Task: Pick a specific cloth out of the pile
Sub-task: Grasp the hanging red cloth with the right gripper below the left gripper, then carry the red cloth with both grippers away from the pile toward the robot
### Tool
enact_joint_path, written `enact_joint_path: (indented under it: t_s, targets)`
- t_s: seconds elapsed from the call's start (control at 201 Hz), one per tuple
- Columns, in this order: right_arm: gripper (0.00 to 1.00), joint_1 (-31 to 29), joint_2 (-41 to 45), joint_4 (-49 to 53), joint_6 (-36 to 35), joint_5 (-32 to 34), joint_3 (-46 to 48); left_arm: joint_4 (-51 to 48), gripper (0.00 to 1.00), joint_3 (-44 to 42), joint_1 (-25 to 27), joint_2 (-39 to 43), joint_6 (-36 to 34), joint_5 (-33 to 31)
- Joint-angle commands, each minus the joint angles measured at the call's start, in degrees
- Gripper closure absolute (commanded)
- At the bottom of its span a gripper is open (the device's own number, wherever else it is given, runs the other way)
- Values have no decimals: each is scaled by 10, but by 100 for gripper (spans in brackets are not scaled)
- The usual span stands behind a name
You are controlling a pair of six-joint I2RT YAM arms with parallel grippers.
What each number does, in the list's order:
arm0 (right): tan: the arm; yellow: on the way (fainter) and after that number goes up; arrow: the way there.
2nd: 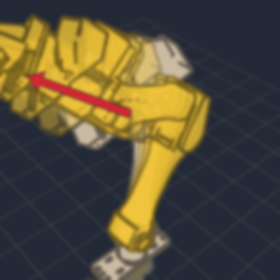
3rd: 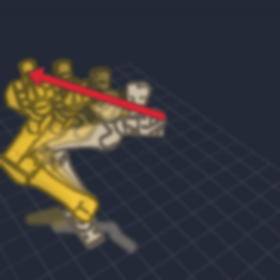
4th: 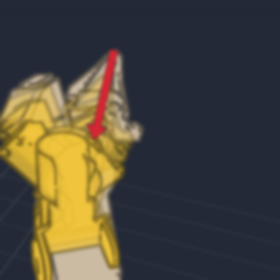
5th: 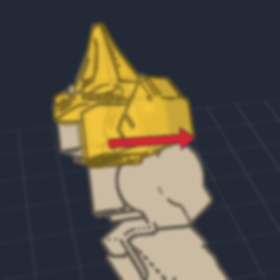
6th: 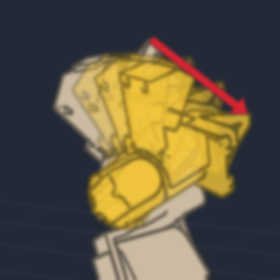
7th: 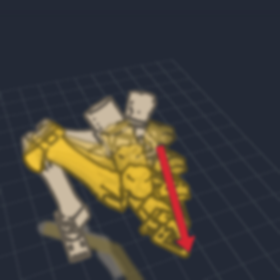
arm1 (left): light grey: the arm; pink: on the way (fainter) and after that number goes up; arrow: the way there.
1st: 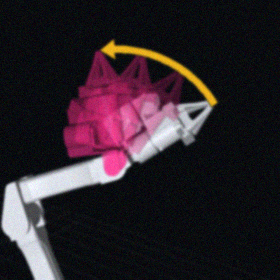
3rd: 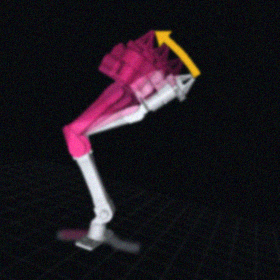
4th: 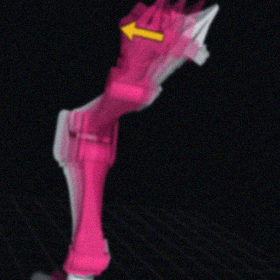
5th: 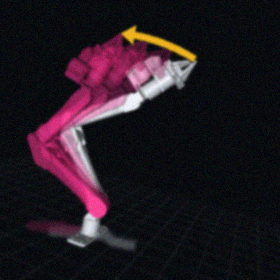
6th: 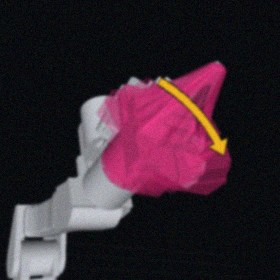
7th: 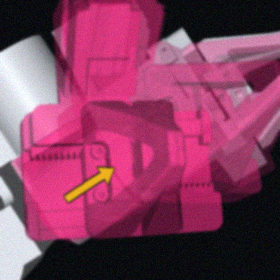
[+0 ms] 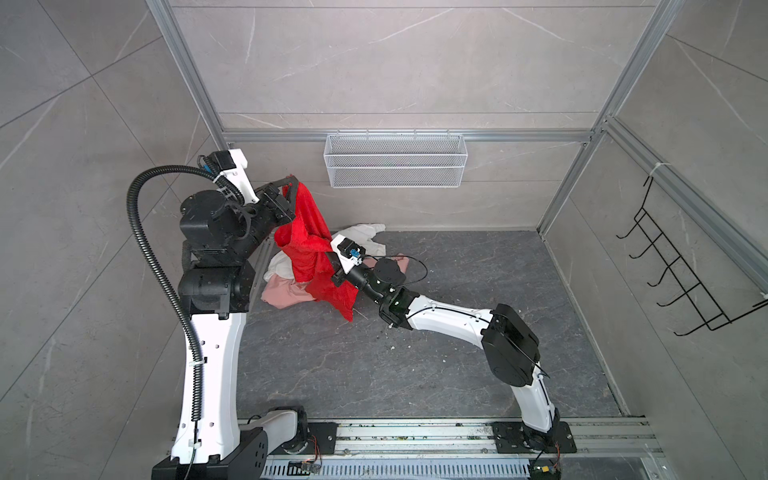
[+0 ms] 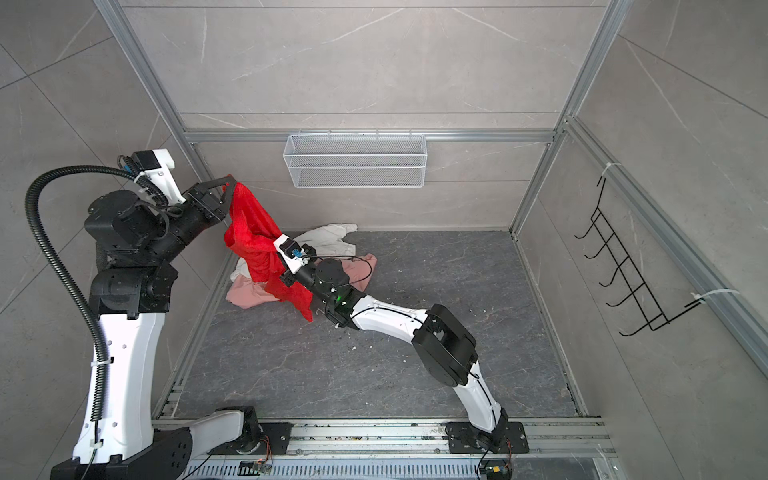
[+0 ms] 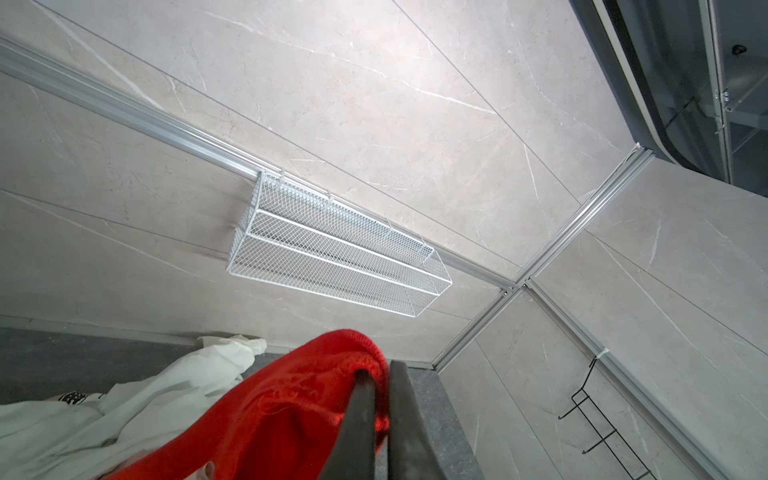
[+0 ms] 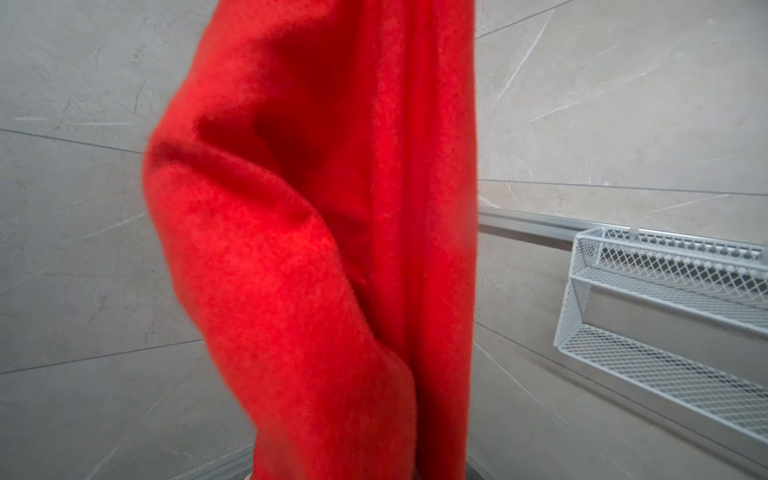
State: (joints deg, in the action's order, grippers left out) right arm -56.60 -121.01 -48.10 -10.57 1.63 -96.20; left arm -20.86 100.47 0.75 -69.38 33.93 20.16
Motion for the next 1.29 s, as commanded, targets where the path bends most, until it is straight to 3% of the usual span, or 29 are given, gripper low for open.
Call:
enact_joint_path:
  t_s: [0.0,0.572,1.06,1.289]
  targets:
    - [100,3,-8,-24,-2,-7,-36,43,100,34,3,-1,-14,-5]
    - [100,2,34,-27,1,-21,-14,41,100,63,2,3,-11,7]
    - [100,-7,133,-11,-9,-29,63,56,100,-34,23,26,16,24]
    - [100,-13,165,1,-24,-31,73,55,100,-31,41,25,15,26]
